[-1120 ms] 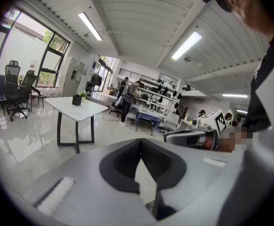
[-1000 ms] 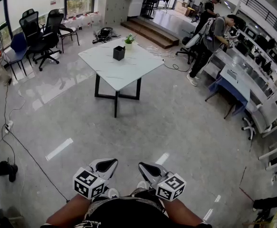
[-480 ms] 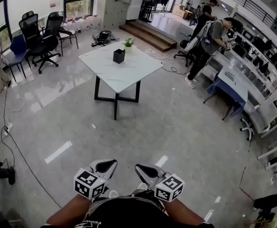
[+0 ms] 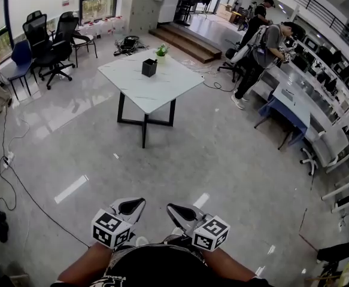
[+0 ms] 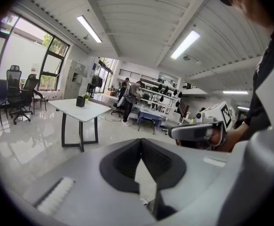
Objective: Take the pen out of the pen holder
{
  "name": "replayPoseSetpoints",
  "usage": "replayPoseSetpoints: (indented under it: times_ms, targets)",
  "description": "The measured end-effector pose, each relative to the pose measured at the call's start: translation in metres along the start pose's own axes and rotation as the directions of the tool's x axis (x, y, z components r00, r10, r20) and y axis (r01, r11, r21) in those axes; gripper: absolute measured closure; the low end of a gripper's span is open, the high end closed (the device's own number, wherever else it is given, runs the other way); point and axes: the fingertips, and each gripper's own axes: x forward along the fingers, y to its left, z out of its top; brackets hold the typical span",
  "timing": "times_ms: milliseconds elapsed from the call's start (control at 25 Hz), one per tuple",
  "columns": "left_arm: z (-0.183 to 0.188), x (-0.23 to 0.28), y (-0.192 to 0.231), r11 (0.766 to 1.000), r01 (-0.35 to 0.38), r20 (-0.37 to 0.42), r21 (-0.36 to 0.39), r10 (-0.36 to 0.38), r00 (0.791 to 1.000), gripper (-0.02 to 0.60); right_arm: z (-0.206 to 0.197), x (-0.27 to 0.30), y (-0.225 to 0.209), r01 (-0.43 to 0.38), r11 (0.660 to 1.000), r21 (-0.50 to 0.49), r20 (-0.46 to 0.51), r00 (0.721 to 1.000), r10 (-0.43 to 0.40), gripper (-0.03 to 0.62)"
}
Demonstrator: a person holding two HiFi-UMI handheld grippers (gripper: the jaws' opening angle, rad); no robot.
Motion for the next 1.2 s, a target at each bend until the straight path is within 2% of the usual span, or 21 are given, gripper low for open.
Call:
replayPoseSetpoints:
  times_ms: [240,560,1040,1200]
  targets:
    - [0.0,-0.005,0.012,0.996,0.018,0.015,-0.091,-0.017,1.0,0.525,0.001,0.01,0.002,0.003,1.0,0.015,-0.011,1.0,-0.003,0.6]
    - [-0.001,-0.008,0.024,1.0,-0.001,0.003,-0.026,0.001,1.0,0.525,0.002,0.03,0.004,0.01,1.0,-0.026,-0.027,1.0,-0.01,0.6]
    - [0.007,-0.003,0.057,0.998,-0.035,0.01,-0.047,0.035,0.999,0.525,0.015,0.06,-0.014,0.004,1.0,-0.024,-0.021,1.0,-0.004,0.6]
    - [0.012,0.007,0.069,0.996,-0.023,0.002,-0.084,0.023,1.0,0.525,0.024,0.075,-0.03,-0.004,1.0,0.004,-0.013,1.0,0.004,0.6]
